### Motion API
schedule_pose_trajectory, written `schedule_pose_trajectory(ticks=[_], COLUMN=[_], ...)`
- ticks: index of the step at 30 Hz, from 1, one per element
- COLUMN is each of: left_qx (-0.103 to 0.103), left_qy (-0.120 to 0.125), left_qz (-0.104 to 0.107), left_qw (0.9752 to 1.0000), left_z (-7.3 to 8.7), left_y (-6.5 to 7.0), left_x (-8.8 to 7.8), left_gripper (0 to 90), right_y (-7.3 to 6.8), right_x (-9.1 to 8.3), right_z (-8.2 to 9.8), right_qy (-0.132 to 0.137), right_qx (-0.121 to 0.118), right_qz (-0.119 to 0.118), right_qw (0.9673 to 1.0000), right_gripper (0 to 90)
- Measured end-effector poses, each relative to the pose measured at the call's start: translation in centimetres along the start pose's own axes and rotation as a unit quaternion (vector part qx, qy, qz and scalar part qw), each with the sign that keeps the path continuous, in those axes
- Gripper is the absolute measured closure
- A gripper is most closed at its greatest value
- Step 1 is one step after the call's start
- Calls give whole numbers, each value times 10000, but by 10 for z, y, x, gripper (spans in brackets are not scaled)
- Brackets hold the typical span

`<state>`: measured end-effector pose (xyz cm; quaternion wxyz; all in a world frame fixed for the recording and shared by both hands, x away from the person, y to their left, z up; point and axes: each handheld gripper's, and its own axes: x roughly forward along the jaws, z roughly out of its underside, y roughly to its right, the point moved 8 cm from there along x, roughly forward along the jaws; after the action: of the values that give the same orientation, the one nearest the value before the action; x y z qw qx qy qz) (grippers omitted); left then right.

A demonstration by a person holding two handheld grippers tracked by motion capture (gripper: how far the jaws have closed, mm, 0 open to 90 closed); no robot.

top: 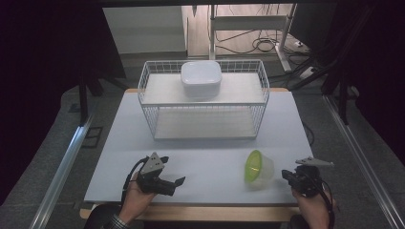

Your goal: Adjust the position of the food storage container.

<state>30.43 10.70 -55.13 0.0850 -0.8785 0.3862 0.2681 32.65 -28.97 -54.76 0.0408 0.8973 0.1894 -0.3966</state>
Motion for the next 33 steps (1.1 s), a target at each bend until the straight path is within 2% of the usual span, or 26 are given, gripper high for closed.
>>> schedule_pose_trajectory(ticks=[4, 8, 11, 12, 13, 14, 15, 19, 24, 26, 28, 30, 31, 33], left_qx=[-3, -17, -29, -29, -30, -34, -40, -40, -41, -36, -37, -35, -35, -36], left_qy=[-12, -9, 9, 19, 23, 31, 35, 49, 49, 50, 50, 44, 39, 24], left_qz=[0, 0, -6, -12, -13, -14, -10, -5, -4, -4, -3, -2, 2, 5], left_qw=[10000, 10000, 10000, 10000, 10000, 10000, 10000, 10000, 10000, 10000, 10000, 10000, 10000, 10000], left_z=[0, 0, 0, -1, -1, -1, -1, -2, -1, -1, -1, -1, -1, -1], left_y=[0, 0, -1, -1, -1, -1, -1, -1, -1, -1, -1, -2, -2, -2], left_x=[0, 1, 0, 0, 0, -1, -1, -1, -2, -2, -2, -2, -1, -1], left_gripper=[46, 46, 46, 46, 46, 46, 46, 46, 47, 47, 47, 47, 47, 47], right_y=[0, -8, -19, -28, -28, -36, -36, -53, -76, -80, -80, -75, -67, -62], right_x=[-4, -11, -17, -21, -21, -24, -24, -27, -23, -18, -12, -9, -9, -10], right_z=[-3, -12, -23, -32, -32, -40, -40, -59, -76, -77, -75, -73, -70, -69], right_qy=[101, 312, 480, 595, 595, 667, 667, 806, 829, 769, 685, 688, 696, 700], right_qx=[5, -25, -76, -133, -133, -170, -170, -291, -506, -586, -623, -518, -482, -475], right_qz=[-22, -198, -392, -559, -559, -688, -688, -944, -1183, -1205, -1149, -1174, -1037, -974], right_qw=[9999, 9993, 9980, 9966, 9966, 9953, 9953, 9918, 9882, 9880, 9891, 9893, 9910, 9916], right_gripper=[895, 895, 896, 896, 896, 896, 896, 896, 896, 895, 894, 892, 887, 884])
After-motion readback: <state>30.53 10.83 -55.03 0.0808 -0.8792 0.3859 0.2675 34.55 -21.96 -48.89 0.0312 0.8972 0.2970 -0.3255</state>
